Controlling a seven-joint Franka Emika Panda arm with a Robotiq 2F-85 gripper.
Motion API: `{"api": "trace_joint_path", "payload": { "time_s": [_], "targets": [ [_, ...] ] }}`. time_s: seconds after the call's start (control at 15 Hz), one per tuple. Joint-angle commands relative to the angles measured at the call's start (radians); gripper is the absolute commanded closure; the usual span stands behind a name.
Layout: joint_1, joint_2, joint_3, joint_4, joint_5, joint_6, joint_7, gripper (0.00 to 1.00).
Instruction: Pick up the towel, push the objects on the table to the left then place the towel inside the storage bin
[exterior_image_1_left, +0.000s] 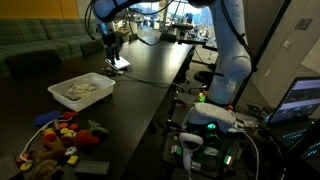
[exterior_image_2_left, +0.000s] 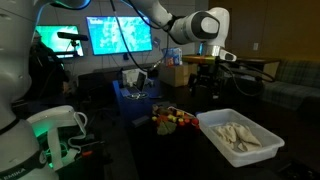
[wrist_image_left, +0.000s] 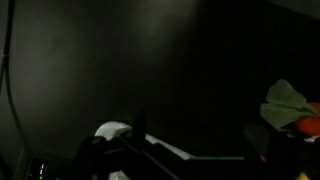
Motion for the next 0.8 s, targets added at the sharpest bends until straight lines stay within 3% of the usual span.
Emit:
{"api": "trace_joint_path", "payload": {
  "time_s": [0.0, 0.27, 0.47, 0.53, 0.73],
  "targets": [
    [-0.064, -0.155, 0.002, -0.247, 0.054, 0.089, -0.095, 0.0],
    [-0.116, -0.272, -0.012, -0.465, 0.079, 0.221, -0.205, 0.0],
    [-0.15, -0.352, -0.034, -0.631, 0.086, 0.406, -0.303, 0.0],
    [-0.121, -0.249, -0.036, -0.488, 0.056, 0.292, -0.235, 0.0],
    [-0.124, -0.262, -0.045, -0.517, 0.056, 0.307, -0.243, 0.0]
  ]
}}
